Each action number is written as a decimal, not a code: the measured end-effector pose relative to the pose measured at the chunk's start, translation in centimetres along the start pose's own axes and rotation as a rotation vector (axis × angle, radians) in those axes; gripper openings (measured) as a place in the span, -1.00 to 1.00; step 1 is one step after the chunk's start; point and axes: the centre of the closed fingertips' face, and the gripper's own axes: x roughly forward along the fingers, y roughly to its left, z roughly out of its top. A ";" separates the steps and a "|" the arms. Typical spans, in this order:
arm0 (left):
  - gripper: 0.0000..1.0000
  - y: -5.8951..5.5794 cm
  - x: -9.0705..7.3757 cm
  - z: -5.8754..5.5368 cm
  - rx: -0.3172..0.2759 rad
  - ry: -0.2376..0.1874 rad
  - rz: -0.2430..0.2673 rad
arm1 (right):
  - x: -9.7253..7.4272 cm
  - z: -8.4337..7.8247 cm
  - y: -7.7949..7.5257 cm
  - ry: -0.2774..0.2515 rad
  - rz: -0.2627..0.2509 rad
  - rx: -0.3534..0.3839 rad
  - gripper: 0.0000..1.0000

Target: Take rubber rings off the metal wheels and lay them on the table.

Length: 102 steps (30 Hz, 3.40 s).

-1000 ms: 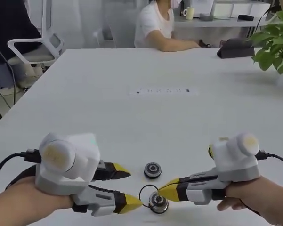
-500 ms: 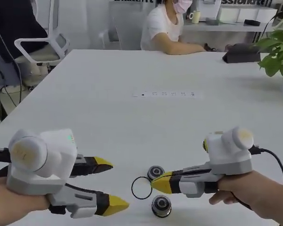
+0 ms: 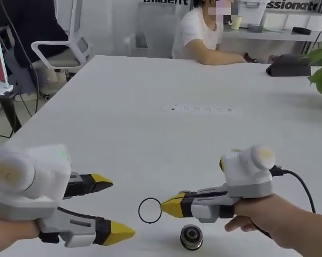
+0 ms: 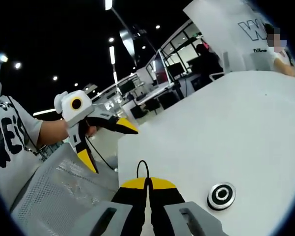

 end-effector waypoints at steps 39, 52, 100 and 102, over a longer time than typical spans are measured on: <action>0.26 1.5 -1.4 -1.5 -0.053 0.015 0.064 | 3.6 -3.1 -4.1 0.126 -0.223 -0.062 -0.87; 0.26 1.2 -1.2 -1.1 -0.053 0.019 0.056 | 2.9 -0.4 -2.0 -0.003 -0.144 -0.056 -0.59; 0.15 -0.5 4.8 1.6 0.031 0.022 -0.083 | -7.1 -2.7 -2.9 -0.064 -0.184 -0.101 -0.50; 0.14 -0.6 5.1 1.7 0.035 0.023 -0.090 | -7.0 -3.2 -2.8 -0.050 -0.178 -0.108 -0.50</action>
